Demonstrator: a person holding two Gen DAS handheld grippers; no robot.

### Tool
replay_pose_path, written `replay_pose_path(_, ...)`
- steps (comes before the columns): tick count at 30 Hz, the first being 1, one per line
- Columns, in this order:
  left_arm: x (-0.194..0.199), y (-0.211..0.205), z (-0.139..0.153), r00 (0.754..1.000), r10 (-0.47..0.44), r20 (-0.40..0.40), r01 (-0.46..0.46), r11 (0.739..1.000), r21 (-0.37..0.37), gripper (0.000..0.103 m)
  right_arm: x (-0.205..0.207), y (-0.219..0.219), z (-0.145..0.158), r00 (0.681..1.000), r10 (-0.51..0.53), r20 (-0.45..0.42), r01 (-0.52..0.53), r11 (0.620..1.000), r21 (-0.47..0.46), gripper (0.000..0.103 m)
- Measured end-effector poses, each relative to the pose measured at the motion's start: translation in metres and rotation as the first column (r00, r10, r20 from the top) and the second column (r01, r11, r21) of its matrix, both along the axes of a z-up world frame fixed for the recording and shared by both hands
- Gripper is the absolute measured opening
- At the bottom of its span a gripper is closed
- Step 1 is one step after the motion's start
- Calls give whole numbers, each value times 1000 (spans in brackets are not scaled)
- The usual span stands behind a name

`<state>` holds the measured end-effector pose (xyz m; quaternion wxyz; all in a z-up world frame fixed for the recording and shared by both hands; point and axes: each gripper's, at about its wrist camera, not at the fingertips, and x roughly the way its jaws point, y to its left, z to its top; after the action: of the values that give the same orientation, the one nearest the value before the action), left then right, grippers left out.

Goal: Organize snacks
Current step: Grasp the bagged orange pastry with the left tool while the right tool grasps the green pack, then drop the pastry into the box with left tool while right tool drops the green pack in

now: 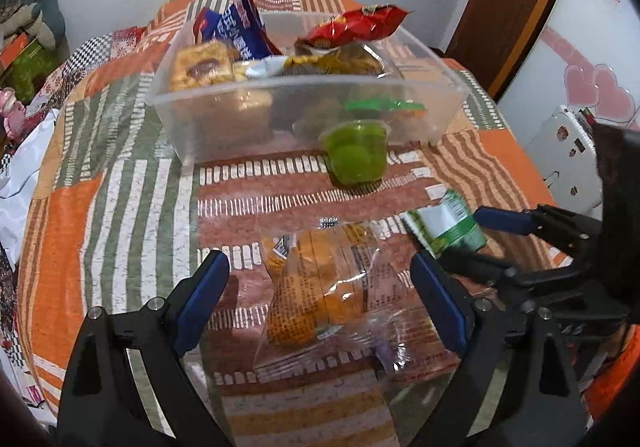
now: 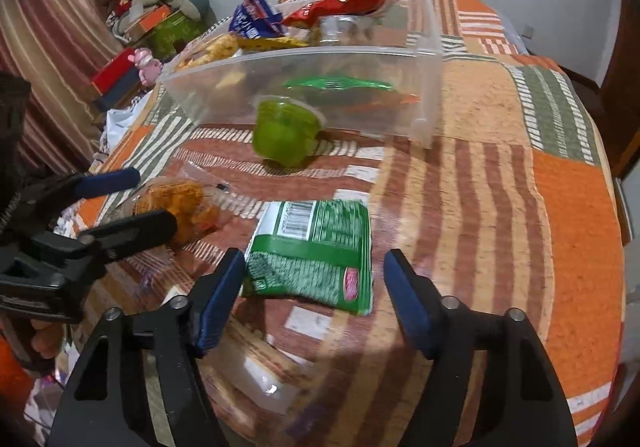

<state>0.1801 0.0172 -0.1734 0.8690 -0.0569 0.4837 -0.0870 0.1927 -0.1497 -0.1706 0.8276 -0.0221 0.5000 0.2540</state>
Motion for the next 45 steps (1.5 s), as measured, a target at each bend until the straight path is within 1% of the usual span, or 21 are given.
replay_pose_path(3,2,2,-7,1000,9,-16,-9,1000,-17,92,2,-1,0,1000,-5,-6,5,1000,10,67)
replay_pose_path(4,3,2,-9,1000,11,-19,-12,1000,-27,87,2,1,-1,1000,-2,-7,2,1000,12,67)
replay_pose_path(5,3,3,-10,1000,10,-20,-11,999,-33,79,2,3,-2,1000,5,-9,-5,1000,12,67)
replay_pose_path(6,3,3,-12,1000,6,-26,-7,999,-41,75,2,6,-2,1000,8,-6,-8,1000,9,67)
replay_pose_path(7,4,2,-13,1000,3,-30,-5,999,-44,72,2,7,-2,1000,11,0,-11,1000,4,67)
replay_pose_path(8,3,2,-14,1000,5,-26,-6,999,-47,72,1,10,-3,1000,13,8,-13,1000,-1,67)
replay_pose_path(9,2,3,-13,1000,6,-11,-6,999,-50,70,1,11,-4,1000,12,12,-12,1000,-1,66)
replay_pose_path(11,1,3,-11,1000,2,6,-2,999,-48,65,2,11,-4,1000,10,17,-10,1000,6,61)
replay_pose_path(13,0,5,-9,1000,7,16,-6,999,-51,63,3,10,-3,1000,8,22,-9,1000,16,50)
replay_pose_path(16,1,11,-4,1000,15,26,-14,998,-55,60,6,8,-1,1000,6,22,-7,999,34,45)
replay_pose_path(20,1,15,6,998,20,52,-17,998,-56,59,4,3,5,999,-1,46,-1,999,39,43)
replay_pose_path(24,-1,17,22,995,27,98,-23,999,-43,59,5,-1,17,997,-14,71,10,998,57,43)
replay_pose_path(32,7,25,55,983,57,176,-45,997,-70,59,11,-7,49,987,-47,153,32,994,100,43)
replay_pose_path(39,28,33,81,967,86,241,-65,994,-93,59,24,-9,70,971,-82,224,54,990,128,43)
replay_pose_path(45,51,36,92,956,110,271,-88,992,-95,59,41,-9,79,961,-112,253,76,986,148,43)
